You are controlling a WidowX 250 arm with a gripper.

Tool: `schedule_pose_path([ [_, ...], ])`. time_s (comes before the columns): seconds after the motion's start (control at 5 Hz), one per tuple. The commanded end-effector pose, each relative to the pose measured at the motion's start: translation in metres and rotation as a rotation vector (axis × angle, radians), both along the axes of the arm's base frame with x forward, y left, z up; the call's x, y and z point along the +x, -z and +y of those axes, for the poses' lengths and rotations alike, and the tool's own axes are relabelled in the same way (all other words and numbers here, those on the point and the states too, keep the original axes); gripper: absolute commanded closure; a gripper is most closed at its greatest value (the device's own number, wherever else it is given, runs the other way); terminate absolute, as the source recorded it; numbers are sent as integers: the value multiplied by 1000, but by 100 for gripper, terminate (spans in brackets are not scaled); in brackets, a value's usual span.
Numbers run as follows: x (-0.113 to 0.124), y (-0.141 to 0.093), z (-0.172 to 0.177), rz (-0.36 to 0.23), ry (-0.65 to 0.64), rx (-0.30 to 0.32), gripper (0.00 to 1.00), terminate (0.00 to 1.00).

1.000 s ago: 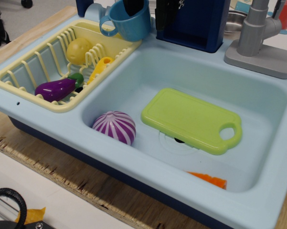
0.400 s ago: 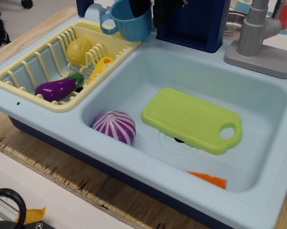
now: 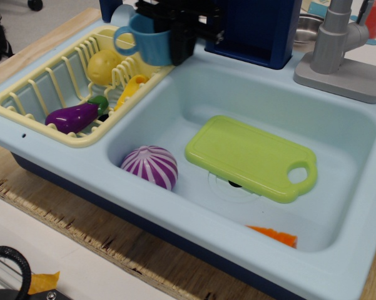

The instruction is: Put cup from counter or drying rack into sink

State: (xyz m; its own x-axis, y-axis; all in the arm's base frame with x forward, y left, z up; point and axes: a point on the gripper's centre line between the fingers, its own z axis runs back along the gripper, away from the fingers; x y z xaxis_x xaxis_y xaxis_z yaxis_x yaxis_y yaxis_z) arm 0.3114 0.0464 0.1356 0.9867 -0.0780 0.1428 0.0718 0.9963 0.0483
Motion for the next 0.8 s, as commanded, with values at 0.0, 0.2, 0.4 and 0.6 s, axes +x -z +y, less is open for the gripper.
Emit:
schedule_pose_path([
  [0.0,-11,-22,0,-55,-27,2,100,0],
  [0.2,-30,-23,-24,-33,-68,-17,100,0],
  [0.4,-42,-23,-54,-38,-58,-29,100,0],
  [0.6,-45,-15,-78,-35,-12,-54,100,0],
])
